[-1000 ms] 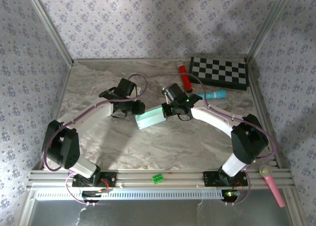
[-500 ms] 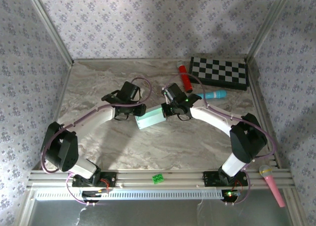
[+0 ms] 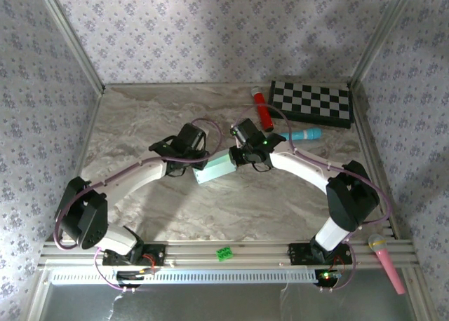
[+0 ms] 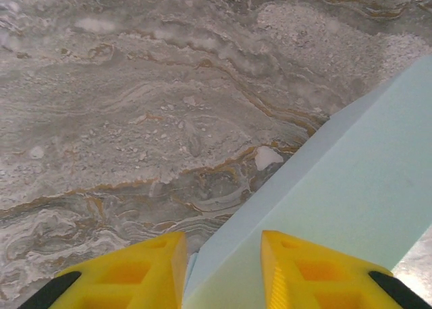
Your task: Fold the paper box
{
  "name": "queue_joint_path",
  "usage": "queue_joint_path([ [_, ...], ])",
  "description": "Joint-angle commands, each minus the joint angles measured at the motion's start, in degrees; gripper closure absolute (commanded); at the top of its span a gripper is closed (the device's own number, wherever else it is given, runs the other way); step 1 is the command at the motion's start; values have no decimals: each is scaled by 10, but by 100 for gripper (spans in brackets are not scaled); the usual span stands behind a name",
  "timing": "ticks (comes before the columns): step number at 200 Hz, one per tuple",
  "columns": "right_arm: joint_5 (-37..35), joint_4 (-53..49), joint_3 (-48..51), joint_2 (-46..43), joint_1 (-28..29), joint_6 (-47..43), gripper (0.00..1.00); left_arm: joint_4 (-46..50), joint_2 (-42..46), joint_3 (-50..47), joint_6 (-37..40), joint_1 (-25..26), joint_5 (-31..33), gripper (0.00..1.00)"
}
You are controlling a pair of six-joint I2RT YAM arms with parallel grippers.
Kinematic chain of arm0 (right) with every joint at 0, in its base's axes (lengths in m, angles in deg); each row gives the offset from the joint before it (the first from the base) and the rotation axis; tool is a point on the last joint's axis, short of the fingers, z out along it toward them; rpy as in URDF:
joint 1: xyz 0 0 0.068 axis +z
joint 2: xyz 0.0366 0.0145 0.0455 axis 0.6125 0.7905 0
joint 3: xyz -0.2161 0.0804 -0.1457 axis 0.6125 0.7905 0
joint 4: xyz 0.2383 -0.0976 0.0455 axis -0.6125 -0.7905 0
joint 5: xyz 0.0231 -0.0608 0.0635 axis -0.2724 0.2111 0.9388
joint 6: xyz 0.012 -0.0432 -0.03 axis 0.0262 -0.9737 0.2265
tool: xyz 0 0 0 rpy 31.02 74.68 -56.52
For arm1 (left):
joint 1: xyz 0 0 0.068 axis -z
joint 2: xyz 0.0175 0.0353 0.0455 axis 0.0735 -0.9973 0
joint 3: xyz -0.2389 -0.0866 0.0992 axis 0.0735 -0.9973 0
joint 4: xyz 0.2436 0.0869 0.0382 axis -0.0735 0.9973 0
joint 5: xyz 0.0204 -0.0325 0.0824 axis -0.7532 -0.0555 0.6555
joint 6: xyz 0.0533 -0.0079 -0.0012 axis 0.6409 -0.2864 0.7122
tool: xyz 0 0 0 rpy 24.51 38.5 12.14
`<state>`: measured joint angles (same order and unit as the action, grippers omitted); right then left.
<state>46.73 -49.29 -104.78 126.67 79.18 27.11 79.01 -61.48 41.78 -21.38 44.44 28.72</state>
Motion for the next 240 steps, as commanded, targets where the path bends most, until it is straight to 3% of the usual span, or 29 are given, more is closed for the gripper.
queue_joint_path([
  [1,2,-36,0,-2,6,3,67,44,-26,-37,9,23,63,66],
  [60,-4,-11,19,-53,5,2,60,11,-28,-68,-4,58,142,66],
  [105,15,29,57,-105,-7,22,54,9,-44,-76,-15,75,160,66],
  [163,72,43,15,-56,-46,10,48,9,-42,-82,-19,84,159,66],
  [240,102,52,-22,25,-70,12,52,-3,-30,-94,-14,86,147,66],
])
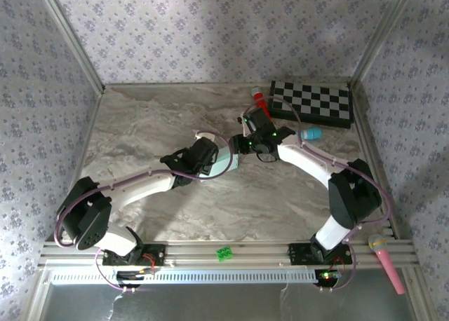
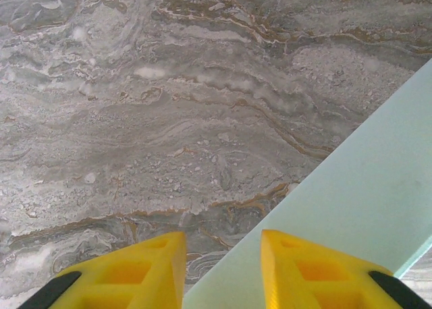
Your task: Fold the paper box
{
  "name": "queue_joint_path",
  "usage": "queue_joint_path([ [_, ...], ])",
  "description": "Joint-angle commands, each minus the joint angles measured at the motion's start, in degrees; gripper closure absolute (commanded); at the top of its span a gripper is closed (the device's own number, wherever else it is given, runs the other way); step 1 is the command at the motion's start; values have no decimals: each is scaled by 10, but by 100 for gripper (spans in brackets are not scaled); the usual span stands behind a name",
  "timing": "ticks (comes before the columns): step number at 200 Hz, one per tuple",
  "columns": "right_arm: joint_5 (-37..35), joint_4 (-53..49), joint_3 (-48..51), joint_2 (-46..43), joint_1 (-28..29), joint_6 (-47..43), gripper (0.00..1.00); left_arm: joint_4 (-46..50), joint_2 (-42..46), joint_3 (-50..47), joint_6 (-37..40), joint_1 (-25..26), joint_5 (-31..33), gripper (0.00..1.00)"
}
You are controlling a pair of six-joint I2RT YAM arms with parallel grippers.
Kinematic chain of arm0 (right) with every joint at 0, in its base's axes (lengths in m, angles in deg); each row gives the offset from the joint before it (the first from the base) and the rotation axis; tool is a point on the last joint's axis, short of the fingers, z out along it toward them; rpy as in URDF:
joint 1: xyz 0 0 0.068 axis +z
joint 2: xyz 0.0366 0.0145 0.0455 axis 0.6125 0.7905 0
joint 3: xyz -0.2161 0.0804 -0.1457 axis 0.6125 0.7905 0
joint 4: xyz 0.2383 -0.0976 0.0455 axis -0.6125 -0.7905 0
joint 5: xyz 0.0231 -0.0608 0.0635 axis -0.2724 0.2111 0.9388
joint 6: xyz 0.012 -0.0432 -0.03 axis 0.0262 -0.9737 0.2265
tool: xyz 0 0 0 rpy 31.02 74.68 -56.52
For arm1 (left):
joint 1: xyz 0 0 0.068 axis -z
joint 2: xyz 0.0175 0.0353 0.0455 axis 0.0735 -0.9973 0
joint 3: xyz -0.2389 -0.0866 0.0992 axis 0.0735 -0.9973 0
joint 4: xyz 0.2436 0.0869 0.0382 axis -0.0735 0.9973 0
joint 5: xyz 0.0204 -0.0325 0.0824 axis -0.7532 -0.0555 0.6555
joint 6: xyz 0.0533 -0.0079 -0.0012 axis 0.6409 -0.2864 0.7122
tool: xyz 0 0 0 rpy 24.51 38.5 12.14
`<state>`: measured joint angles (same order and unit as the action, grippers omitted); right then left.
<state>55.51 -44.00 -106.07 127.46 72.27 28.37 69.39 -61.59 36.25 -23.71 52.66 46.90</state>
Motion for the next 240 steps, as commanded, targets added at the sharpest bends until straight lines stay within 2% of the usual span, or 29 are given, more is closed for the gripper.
queue_joint_path([
  [1,14,-1,-8,18,-1,0,52,93,-28,-39,9,3,-36,66],
  [69,9,19,86,25,5,21,60,76,-6,-56,3,4,-47,64],
  [122,-2,5,84,42,8,20,62,98,70,-20,-20,-7,-71,49],
  [156,-6,-1,78,45,12,19,62,97,102,-31,-60,-60,-158,46],
  [240,-7,-3,73,46,16,19,64,50,148,-109,-123,-105,-271,45],
])
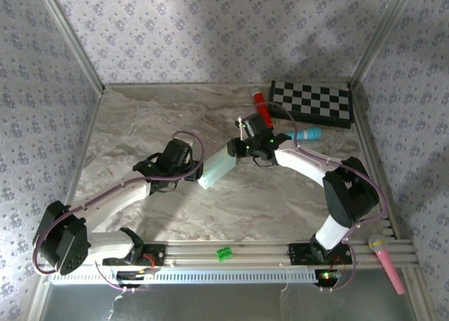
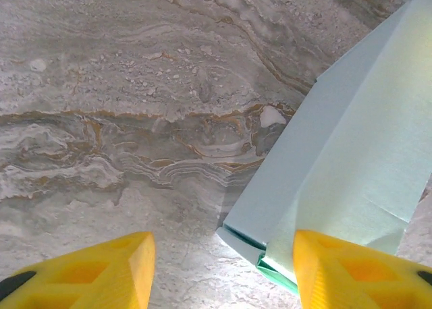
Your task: Fold the paper box
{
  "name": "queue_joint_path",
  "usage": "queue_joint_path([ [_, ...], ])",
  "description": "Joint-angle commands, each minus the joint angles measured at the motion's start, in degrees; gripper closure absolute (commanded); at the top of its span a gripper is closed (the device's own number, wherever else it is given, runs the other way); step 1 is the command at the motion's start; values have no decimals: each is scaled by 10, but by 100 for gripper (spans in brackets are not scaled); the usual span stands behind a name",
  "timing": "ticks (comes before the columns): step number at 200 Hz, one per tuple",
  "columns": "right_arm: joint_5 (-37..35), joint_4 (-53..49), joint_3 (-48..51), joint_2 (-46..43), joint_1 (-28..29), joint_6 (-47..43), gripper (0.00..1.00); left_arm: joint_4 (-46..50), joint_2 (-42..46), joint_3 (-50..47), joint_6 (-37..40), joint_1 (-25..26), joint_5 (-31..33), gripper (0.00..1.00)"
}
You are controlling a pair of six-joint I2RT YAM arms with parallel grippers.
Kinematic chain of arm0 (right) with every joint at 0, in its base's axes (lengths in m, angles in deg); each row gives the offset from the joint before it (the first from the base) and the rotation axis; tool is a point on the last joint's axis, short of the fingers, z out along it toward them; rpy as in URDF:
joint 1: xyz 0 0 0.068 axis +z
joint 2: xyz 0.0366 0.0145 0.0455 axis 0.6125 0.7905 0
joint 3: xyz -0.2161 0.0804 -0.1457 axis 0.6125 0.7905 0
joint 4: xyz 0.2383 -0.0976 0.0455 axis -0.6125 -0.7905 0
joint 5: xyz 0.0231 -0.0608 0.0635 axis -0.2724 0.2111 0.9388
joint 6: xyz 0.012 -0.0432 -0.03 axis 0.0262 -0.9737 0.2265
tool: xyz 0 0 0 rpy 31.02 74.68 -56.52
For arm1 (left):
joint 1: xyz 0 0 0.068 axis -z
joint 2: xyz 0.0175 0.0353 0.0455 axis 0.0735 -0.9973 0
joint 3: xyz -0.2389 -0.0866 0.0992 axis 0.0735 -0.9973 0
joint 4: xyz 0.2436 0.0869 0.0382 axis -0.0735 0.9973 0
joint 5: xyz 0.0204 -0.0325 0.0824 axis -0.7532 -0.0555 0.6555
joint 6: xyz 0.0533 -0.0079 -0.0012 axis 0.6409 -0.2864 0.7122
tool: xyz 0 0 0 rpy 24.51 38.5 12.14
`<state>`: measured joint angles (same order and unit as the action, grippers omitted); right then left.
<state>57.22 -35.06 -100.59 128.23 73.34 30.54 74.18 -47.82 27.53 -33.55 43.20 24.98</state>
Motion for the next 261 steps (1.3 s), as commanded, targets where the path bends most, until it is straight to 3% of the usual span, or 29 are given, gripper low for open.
queue_joint_path([
  [1,-24,-92,18,39,5,-3,64,2,11,-23,-26,-11,-52,45],
  [76,-33,-80,33,45,12,5,68,-10,34,-68,0,-19,-65,46],
  [140,-60,-46,72,49,24,22,69,-23,25,-112,38,-12,-37,46],
  [261,-66,-60,49,50,28,28,68,24,77,-31,42,-5,-20,38],
])
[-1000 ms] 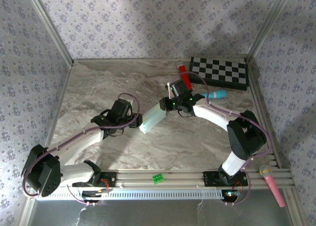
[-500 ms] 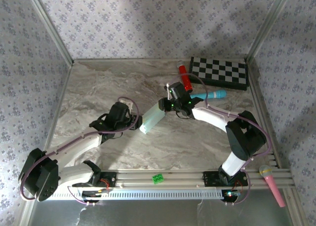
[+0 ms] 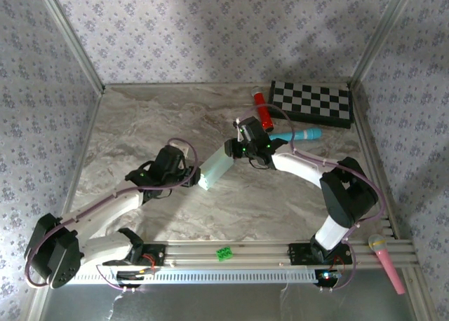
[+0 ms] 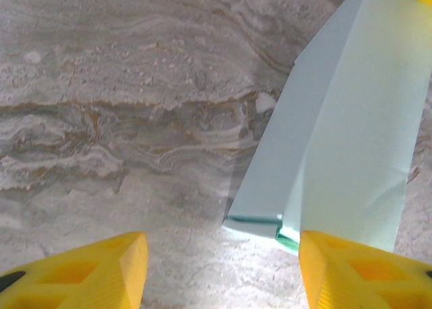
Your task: Fold the paper box
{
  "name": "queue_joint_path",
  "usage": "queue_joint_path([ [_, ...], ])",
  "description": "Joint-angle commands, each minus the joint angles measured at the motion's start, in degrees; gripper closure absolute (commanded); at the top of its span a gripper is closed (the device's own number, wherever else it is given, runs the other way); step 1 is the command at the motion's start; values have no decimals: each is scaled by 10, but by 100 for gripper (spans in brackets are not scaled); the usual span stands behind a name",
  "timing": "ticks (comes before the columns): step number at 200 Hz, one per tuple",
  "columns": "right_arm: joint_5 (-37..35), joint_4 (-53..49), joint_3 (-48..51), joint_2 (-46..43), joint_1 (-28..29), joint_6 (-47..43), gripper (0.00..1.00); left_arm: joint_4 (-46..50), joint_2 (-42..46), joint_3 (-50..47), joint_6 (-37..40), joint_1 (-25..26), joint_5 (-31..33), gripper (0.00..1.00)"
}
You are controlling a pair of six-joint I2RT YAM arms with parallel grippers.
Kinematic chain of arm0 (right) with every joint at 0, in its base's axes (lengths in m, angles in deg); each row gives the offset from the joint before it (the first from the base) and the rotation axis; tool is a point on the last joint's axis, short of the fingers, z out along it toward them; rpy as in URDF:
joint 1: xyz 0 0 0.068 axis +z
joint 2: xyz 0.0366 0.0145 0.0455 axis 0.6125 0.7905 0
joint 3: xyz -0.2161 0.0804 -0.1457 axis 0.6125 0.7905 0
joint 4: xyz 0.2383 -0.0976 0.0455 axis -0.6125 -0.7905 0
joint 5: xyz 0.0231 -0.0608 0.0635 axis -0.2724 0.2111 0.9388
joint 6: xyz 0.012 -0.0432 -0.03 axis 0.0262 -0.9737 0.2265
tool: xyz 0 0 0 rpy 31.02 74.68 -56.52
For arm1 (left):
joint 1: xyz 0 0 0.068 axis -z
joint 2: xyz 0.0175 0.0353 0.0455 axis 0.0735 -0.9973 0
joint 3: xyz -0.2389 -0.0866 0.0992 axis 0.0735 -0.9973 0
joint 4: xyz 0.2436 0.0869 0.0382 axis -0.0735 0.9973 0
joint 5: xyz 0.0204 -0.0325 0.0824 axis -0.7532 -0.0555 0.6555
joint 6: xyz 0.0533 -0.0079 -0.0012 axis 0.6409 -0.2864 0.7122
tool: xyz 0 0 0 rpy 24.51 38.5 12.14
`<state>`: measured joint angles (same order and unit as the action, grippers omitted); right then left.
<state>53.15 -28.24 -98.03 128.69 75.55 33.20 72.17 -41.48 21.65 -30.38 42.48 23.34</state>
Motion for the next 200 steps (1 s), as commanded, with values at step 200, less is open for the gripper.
queue_joint_path([
  [200,-25,-139,23,50,6,-3,69,11,-80,44,10,-16,-98,50],
])
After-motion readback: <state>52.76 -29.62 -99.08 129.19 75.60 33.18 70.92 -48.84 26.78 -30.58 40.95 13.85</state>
